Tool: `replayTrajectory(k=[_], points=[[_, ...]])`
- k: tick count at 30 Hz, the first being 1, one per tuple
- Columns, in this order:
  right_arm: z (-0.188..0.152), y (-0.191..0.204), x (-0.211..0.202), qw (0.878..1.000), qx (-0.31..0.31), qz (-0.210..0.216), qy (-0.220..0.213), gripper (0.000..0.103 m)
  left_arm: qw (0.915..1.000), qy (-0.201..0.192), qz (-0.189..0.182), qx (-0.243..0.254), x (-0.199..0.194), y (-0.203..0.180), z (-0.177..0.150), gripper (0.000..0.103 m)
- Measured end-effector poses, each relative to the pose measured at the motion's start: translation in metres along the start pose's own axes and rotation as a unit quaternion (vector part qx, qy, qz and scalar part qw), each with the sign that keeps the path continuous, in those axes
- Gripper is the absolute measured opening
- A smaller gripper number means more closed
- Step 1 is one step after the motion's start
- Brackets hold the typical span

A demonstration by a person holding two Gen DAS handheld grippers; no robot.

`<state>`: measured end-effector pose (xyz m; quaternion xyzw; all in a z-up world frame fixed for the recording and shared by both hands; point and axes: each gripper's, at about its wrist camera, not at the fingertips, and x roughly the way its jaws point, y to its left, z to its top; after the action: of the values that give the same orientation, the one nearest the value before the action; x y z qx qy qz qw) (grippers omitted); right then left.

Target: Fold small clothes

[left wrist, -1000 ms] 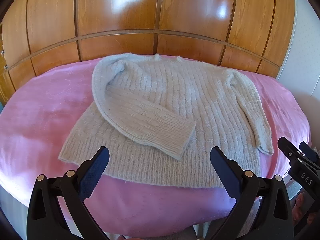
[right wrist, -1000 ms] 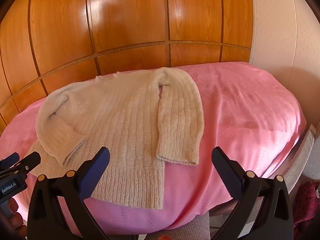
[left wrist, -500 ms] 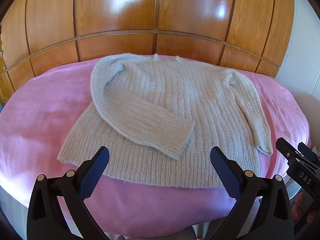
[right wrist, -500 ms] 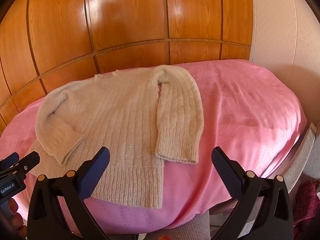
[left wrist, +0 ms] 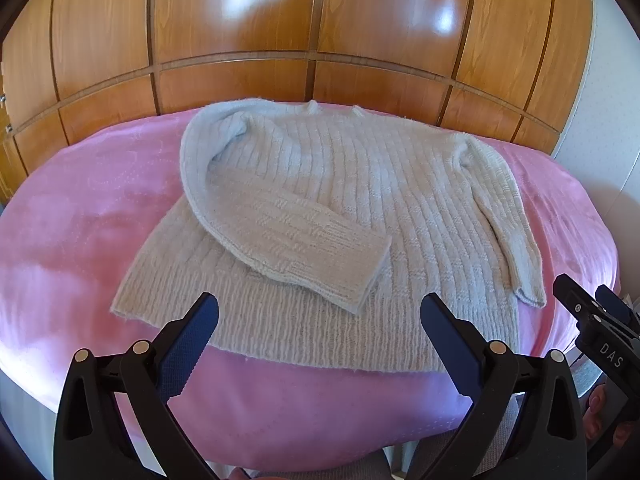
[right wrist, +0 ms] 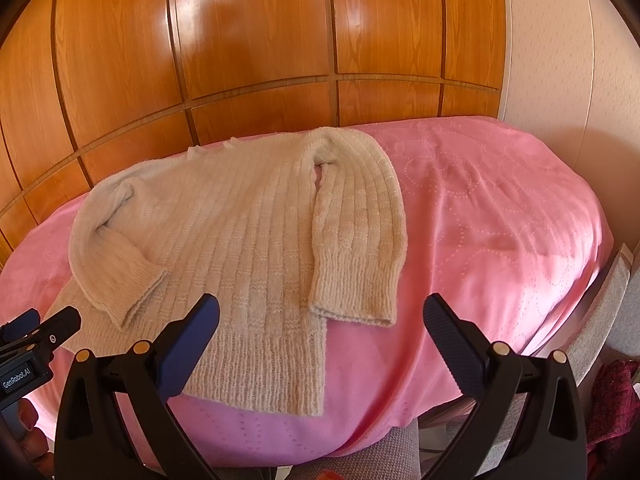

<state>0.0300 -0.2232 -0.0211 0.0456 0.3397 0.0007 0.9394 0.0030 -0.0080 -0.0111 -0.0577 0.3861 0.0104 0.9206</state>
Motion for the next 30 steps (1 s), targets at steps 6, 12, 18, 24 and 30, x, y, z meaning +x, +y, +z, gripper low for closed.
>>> replayTrajectory(k=[6, 12, 18, 24, 30], points=[[0.000, -0.001, 0.002, 1.000, 0.001, 0.000, 0.004, 0.101, 1.0000, 0.007, -0.003, -0.002, 0.002, 0.002, 0.000, 0.100], [0.000, -0.002, 0.004, 1.000, 0.003, -0.001, 0.010, 0.101, 0.9995, 0.026, -0.017, -0.010, 0.009, 0.006, -0.001, 0.100], [-0.001, -0.006, 0.008, 1.000, 0.006, -0.004, 0.016, 0.101, 0.9944, 0.068, -0.080, -0.011, 0.020, 0.008, -0.008, 0.100], [-0.002, -0.014, 0.022, 0.998, 0.023, 0.046, 0.031, 0.101, 0.9902, 0.072, -0.110, -0.045, 0.025, 0.023, -0.009, 0.100], [-0.005, -0.024, 0.048, 0.984, 0.059, 0.146, 0.085, 0.101, 0.9913, 0.057, -0.069, -0.097, 0.038, 0.065, 0.004, 0.100]])
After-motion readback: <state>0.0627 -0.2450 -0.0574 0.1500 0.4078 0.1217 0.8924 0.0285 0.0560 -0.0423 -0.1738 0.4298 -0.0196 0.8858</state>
